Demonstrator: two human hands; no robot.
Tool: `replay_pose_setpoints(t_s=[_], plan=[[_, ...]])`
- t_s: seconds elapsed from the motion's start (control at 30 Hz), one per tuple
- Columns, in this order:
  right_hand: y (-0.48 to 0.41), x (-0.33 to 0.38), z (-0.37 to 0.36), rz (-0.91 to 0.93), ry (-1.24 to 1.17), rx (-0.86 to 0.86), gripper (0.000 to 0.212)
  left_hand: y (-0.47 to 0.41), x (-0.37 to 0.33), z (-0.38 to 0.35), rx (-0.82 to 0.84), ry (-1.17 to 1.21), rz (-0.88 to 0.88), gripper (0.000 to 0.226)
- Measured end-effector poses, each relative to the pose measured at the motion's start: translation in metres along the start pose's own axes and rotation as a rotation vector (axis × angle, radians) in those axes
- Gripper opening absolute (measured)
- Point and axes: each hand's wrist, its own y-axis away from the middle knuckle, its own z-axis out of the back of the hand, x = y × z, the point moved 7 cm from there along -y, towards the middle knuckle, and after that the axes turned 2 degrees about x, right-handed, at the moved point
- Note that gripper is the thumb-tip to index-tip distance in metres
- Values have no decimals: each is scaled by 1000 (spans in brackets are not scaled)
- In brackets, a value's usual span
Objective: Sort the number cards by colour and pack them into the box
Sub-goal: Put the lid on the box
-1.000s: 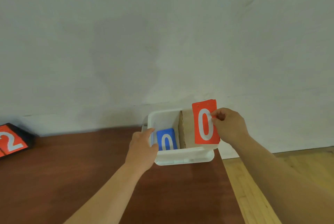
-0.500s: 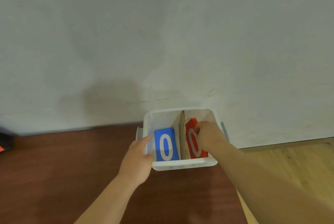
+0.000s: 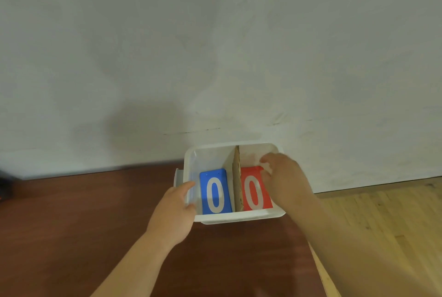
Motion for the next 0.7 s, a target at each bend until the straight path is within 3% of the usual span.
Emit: replay_pose_setpoints(t_s=[0.07,0.2,0.3,0.4,0.57,0.7], plan=[[7,-19,19,-23,-7,-139,34,-4,-4,5,-14,-23,4,53],[16,-42,10,-133,-361,33,42,-9,-17,13,-19,-46,6,56],[35,-39,28,-123,-401,7,63,9,-18,25,-38,-42,1,58],[65,-42,41,-98,-395,27,78,48,-7,35,21,72,-29,78],[131,-58,3,-79,-418,333,100,120,33,17,205,225,81,88],[171,-76,-52,-65,-447,548,98,152,52,-10,271,162,133,90]])
